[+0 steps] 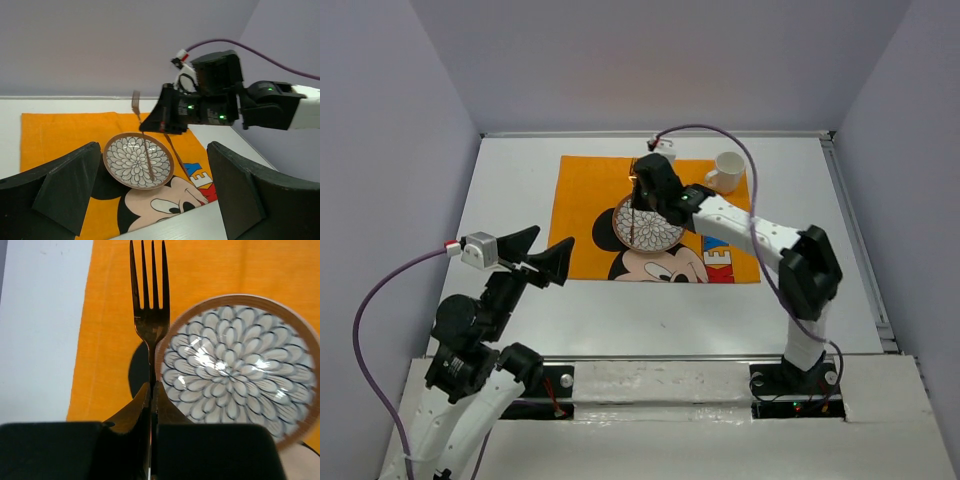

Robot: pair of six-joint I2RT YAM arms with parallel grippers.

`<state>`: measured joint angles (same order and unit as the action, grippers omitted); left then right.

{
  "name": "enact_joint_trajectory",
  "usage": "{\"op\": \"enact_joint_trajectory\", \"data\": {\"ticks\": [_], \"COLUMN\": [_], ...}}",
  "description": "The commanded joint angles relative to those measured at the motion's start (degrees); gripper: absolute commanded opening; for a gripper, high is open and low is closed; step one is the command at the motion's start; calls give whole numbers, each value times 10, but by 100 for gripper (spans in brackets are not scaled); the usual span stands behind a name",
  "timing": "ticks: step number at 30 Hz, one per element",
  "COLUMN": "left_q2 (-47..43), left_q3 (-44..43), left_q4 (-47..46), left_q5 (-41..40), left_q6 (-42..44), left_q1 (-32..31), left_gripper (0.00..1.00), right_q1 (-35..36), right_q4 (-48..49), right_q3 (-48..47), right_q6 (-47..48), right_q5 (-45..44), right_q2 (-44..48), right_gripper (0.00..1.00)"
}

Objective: Set the dinner table for one person

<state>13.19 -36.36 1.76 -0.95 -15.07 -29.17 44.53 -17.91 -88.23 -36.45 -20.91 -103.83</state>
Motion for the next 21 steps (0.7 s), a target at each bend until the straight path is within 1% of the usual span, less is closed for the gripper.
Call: {"op": "enact_joint_trajectory", "data": {"ticks": [1, 6, 8, 11, 19, 21], "left_q2": [23, 31, 32, 37, 37, 37], "left_q3": [-13, -12, -12, -12, -11, -11], "left_q4": [-25, -24, -25, -26, -26, -26], "left_q5": [-6, -5, -5, 0, 3, 3], "left_q6": [6, 5, 5, 5, 4, 4], "left_q1": [10, 17, 17, 17, 17, 17], "left_gripper": [99, 99, 99, 99, 99, 99], "right_q1": [33, 53, 65, 65, 65, 65], "right_q4": [27, 17, 12, 2, -20, -23], "right_q3": [-141, -246, -286, -325, -396, -399], "right_q6": [-9, -35, -38, -46, -49, -56], "right_q5": [27, 46, 39, 42, 21, 19], "right_q2": [-117, -222, -267, -317, -382, -391], "right_gripper": [0, 0, 0, 0, 0, 0]}}
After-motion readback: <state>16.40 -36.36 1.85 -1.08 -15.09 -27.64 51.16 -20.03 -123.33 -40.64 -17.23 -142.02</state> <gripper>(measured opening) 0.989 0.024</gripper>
